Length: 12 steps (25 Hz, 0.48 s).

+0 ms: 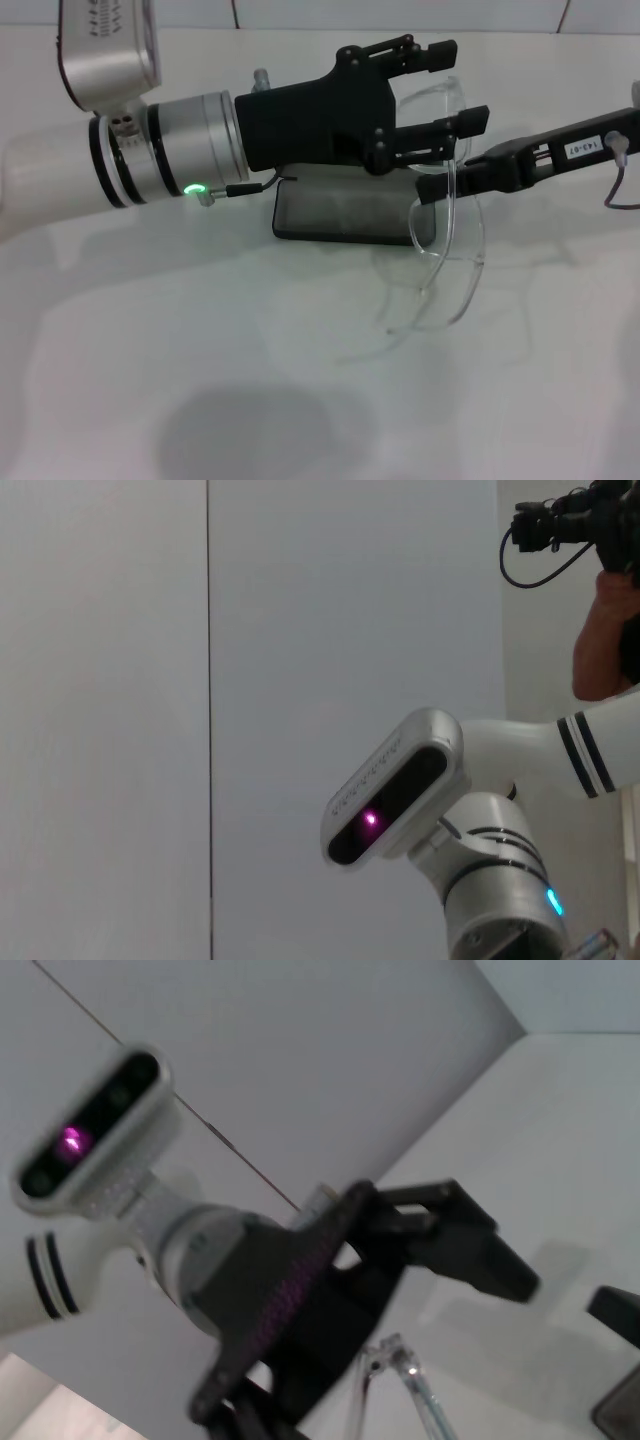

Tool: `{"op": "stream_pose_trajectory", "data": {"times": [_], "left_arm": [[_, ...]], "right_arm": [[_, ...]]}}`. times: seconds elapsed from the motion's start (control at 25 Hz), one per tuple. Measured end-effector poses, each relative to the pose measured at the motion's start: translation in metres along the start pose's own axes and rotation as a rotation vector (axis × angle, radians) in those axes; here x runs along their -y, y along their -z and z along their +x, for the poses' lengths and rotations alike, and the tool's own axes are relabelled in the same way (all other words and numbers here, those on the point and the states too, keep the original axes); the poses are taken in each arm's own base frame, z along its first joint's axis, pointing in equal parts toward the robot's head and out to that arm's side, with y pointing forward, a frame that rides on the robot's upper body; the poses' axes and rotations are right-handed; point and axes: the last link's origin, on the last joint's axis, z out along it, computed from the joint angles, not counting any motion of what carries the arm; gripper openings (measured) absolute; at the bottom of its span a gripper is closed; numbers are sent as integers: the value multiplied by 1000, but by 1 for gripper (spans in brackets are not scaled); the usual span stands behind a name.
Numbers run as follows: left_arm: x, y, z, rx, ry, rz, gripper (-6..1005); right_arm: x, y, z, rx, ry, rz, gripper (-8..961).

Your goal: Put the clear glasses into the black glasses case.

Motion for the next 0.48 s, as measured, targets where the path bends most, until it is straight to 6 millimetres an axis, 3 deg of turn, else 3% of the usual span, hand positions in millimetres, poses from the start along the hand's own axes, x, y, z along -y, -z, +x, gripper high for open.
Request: {"op": "stream_pose_trajectory", "data": {"times": [0.48], "left_arm": [[-3, 10, 4, -55, -19, 7, 739]], "right_arm": [[-1, 6, 15, 25, -93, -24, 117]]}}
